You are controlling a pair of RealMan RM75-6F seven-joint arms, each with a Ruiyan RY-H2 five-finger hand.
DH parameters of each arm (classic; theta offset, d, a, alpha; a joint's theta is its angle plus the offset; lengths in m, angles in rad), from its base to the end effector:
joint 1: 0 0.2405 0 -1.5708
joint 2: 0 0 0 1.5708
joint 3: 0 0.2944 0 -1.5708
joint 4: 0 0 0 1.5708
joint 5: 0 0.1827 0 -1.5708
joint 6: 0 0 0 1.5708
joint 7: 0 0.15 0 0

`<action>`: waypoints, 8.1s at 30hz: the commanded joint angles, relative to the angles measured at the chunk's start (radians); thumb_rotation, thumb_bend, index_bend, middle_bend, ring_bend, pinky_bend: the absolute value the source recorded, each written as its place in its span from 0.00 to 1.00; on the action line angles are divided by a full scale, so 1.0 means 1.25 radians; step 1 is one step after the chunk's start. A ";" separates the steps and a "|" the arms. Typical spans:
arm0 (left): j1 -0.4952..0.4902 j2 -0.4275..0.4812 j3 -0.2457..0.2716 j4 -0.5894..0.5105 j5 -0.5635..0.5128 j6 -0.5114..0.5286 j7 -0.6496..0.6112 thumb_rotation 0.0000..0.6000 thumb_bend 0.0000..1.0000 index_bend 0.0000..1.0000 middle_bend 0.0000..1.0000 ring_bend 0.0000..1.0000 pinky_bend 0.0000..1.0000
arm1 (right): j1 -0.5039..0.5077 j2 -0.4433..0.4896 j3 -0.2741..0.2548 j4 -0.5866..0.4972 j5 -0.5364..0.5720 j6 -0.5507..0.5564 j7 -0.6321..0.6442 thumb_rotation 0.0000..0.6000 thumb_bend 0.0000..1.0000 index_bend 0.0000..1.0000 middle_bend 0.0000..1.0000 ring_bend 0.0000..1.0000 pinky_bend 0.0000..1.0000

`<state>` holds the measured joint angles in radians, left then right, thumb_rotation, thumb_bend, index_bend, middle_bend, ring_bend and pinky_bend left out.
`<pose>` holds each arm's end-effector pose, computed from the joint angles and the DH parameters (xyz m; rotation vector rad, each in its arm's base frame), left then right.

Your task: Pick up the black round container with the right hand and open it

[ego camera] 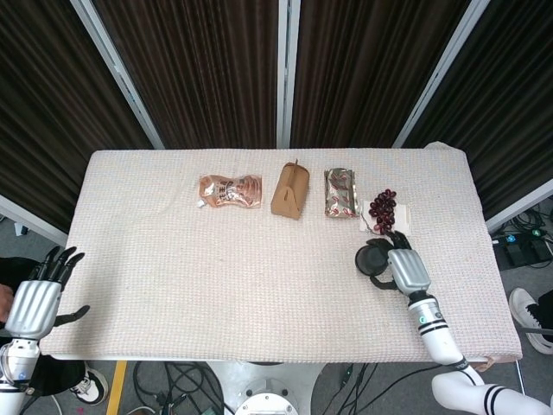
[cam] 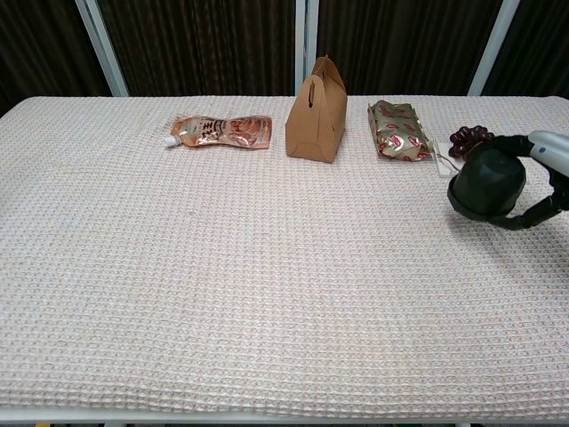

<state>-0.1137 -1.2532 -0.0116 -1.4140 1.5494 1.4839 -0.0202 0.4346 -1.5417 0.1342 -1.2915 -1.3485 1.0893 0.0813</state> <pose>-0.3518 0.1928 0.1614 -1.4719 -0.8600 -0.8928 -0.2939 -0.3127 0.0371 1.5742 -1.1743 1.0050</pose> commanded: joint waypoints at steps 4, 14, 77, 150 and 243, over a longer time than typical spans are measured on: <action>-0.001 0.002 -0.001 -0.005 0.002 0.001 0.003 1.00 0.02 0.13 0.07 0.00 0.22 | 0.009 0.109 0.064 -0.185 -0.101 0.139 -0.017 1.00 0.25 0.41 0.48 0.10 0.00; -0.005 0.000 0.001 -0.010 0.007 -0.003 0.007 1.00 0.02 0.13 0.07 0.00 0.22 | -0.020 0.133 0.044 -0.203 -0.066 0.156 -0.071 1.00 0.25 0.43 0.50 0.12 0.00; -0.013 -0.012 0.002 0.021 -0.011 -0.030 -0.038 1.00 0.02 0.13 0.07 0.00 0.22 | 0.064 0.202 0.043 -0.230 0.099 -0.060 -0.137 1.00 0.28 0.45 0.51 0.13 0.00; -0.029 -0.032 0.008 0.013 -0.015 -0.062 0.003 1.00 0.02 0.13 0.07 0.00 0.22 | 0.036 -0.002 -0.074 0.039 -0.057 -0.005 0.003 1.00 0.23 0.41 0.49 0.13 0.00; -0.032 -0.025 0.012 0.004 -0.001 -0.048 0.002 1.00 0.02 0.13 0.07 0.00 0.22 | -0.043 0.121 -0.043 -0.022 0.031 0.008 -0.005 1.00 0.08 0.19 0.39 0.03 0.00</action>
<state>-0.1532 -1.2847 0.0034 -1.4085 1.5482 1.4239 -0.0183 0.3832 -1.3806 0.0861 -1.3304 -1.3190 1.1108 0.0790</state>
